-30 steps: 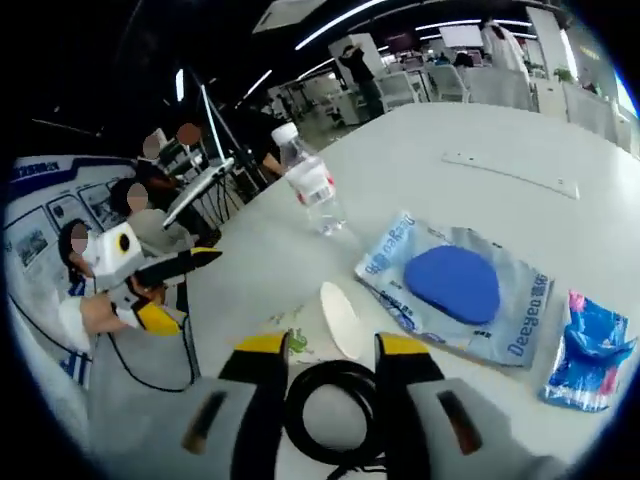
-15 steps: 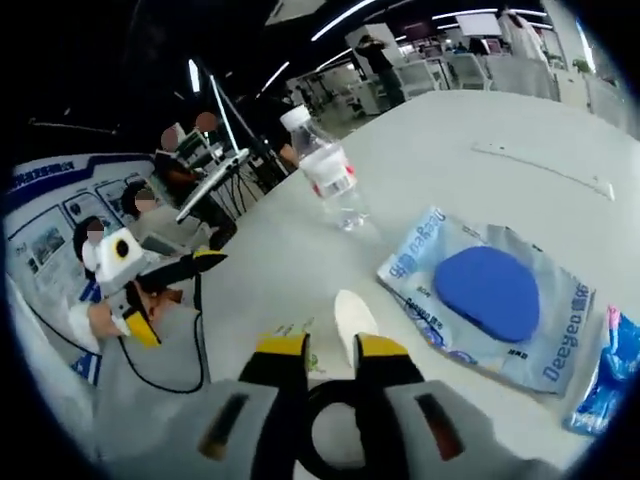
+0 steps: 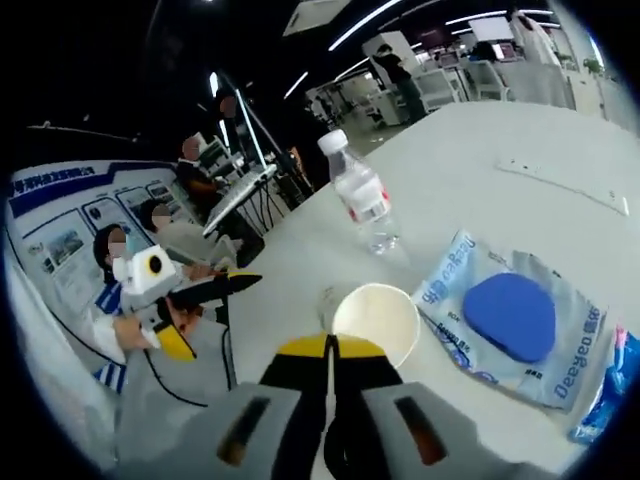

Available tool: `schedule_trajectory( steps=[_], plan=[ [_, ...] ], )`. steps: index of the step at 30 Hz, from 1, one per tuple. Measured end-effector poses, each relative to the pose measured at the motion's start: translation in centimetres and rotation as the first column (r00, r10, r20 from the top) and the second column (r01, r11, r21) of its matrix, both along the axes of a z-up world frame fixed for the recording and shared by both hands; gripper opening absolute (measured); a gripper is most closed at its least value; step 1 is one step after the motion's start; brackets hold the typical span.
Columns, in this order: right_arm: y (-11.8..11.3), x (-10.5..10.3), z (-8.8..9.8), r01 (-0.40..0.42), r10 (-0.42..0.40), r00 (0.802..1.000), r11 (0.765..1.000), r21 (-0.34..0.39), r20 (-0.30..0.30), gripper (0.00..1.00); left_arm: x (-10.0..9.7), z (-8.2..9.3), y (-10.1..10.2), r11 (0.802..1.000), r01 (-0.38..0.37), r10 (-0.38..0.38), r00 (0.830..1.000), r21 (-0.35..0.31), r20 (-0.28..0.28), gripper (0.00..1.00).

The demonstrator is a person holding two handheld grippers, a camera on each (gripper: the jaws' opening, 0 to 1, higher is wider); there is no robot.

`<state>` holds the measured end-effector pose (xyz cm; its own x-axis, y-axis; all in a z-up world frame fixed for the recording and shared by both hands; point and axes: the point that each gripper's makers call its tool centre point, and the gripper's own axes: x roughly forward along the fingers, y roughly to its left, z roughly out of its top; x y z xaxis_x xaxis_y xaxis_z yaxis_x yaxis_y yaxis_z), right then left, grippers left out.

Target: Arrange the tabletop items into an orderly group along one side of the table until the central work area is clear of visible clutter.

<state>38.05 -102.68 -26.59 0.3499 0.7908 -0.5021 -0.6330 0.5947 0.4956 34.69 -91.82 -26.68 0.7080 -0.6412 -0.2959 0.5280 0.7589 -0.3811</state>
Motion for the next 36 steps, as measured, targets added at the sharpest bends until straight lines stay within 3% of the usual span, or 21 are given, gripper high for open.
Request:
schedule_trajectory(
  steps=[4, 8, 11, 14, 18, 21, 25, 29, 31, 32, 36],
  plan=[
    [-0.2, 1.3, 1.5, -0.007, 0.008, 0.999, 0.999, -0.035, 0.045, 0.0, -0.1, 0.0, -0.3, 1.0, 0.01, -0.01, 1.0, -0.004, 0.001, 0.96],
    [-0.5, 2.8, 2.7, -0.061, 0.082, 0.987, 0.986, -0.154, 0.137, 0.0, -0.1, 0.1, -0.3, 1.0, 0.01, -0.01, 1.0, -0.009, 0.006, 0.96],
    [-0.3, 3.5, 3.2, -0.087, 0.126, 0.978, 0.971, -0.221, 0.166, 0.0, -0.1, 0.3, -0.4, 1.0, 0.012, -0.012, 1.0, -0.007, 0.018, 0.96],
    [-0.2, 4.2, 3.0, -0.11, 0.165, 0.972, 0.949, -0.295, 0.168, 0.0, -0.1, 0.4, -0.5, 1.0, 0.017, -0.017, 0.999, -0.002, 0.027, 0.96],
    [0.5, 5.4, 3.1, -0.129, 0.192, 0.967, 0.936, -0.328, 0.167, 0.0, -0.2, 0.5, -0.7, 1.0, 0.028, -0.028, 0.999, 0.012, 0.038, 0.96],
    [0.6, 6.2, 3.1, -0.16, 0.245, 0.954, 0.904, -0.397, 0.173, 0.0, -0.2, 0.7, -0.5, 1.0, 0.024, -0.025, 0.999, 0.007, 0.045, 0.96],
    [1.0, 7.0, 3.0, -0.183, 0.274, 0.948, 0.884, -0.43, 0.16, 0.0, 0.0, 1.1, -0.1, 1.0, 0.009, -0.009, 0.998, -0.004, 0.056, 0.96],
    [1.3, 7.9, 2.6, -0.227, 0.335, 0.931, 0.844, -0.486, 0.147, 0.0, 0.0, 1.4, -0.1, 1.0, 0.007, -0.006, 0.998, -0.012, 0.062, 0.96],
    [1.4, 8.3, 2.3, -0.251, 0.373, 0.918, 0.812, -0.527, 0.136, 0.0, 0.0, 1.7, -0.1, 1.0, 0.01, -0.009, 0.997, -0.014, 0.071, 0.96],
    [1.2, 8.6, 1.9, -0.263, 0.404, 0.905, 0.777, -0.572, 0.133, 0.0, 0.0, 1.8, -0.1, 1.0, 0.011, -0.01, 0.997, -0.016, 0.075, 0.96],
    [1.3, 9.5, 1.0, -0.281, 0.465, 0.876, 0.703, -0.654, 0.124, 0.0, 0.0, 2.0, 0.0, 1.0, 0.008, -0.006, 0.997, -0.025, 0.079, 0.96]
  ],
)
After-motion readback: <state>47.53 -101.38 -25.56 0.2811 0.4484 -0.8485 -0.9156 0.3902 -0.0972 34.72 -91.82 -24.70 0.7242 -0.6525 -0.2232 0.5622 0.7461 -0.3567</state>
